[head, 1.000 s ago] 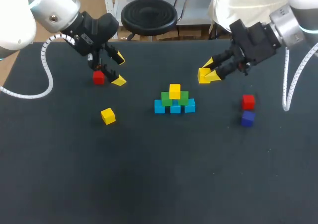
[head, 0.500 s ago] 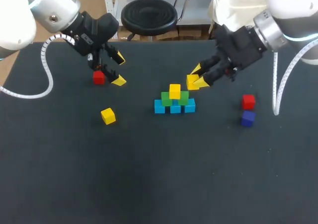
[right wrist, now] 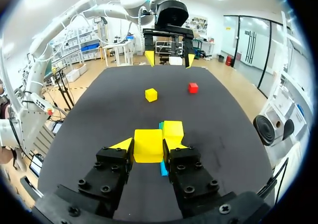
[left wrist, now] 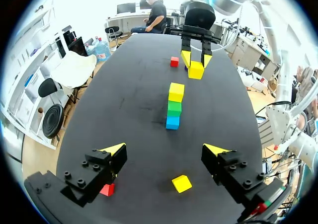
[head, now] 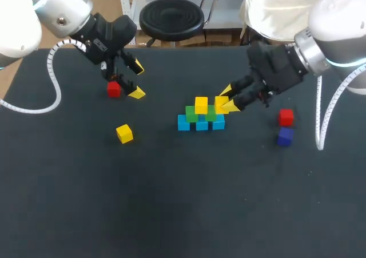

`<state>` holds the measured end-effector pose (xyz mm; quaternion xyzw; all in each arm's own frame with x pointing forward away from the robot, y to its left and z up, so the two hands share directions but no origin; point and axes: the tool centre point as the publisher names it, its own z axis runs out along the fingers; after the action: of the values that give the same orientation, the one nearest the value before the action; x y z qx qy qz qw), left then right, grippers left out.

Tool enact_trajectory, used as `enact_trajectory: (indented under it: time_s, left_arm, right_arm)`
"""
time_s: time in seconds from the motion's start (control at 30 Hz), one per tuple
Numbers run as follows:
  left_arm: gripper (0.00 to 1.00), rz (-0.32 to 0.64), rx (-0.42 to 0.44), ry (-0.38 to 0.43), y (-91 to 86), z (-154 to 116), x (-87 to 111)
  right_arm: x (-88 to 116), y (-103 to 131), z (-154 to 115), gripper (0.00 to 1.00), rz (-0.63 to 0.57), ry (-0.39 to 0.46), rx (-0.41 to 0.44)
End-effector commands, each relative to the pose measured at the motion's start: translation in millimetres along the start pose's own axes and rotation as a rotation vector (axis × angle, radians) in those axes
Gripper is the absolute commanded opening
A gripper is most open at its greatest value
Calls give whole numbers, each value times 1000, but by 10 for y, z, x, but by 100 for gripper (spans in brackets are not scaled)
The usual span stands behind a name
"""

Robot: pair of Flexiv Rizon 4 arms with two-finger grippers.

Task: Place the blue cubes, place green cubes on the blue cubes, place the yellow cubes on the green cubes, then place the red cubes on the yellow cubes, and place purple cube on the red cubes.

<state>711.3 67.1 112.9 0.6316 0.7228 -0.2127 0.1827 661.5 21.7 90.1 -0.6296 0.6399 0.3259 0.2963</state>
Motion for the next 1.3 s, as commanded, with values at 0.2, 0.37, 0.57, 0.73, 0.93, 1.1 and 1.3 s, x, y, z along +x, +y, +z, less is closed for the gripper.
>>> enact_trajectory:
  time_s: [0.2, 0.37, 0.57, 0.73, 0.93, 1.1, 1.3]
  left_arm:
    - [100, 2, 0, -1, -3, -2, 6]
    - [100, 2, 0, -1, -3, -2, 6]
    - [100, 2, 0, -1, -3, -2, 6]
    - [100, 2, 0, -1, -3, -2, 6]
    - [100, 2, 0, -1, -3, -2, 6]
    - [100, 2, 0, -1, -3, -2, 6]
    - [100, 2, 0, -1, -3, -2, 6]
  right_arm:
    - [44, -88, 86, 0, 19, 6, -34]
    - [61, -100, 107, 0, 34, 26, -36]
    - [72, -118, 118, 0, 45, 35, -34]
    - [64, -122, 123, 0, 62, 45, -21]
    - [100, -139, 142, 0, 75, 43, -20]
    - [125, -184, 182, 0, 79, 43, -27]
    - [149, -228, 207, 0, 80, 40, -40]
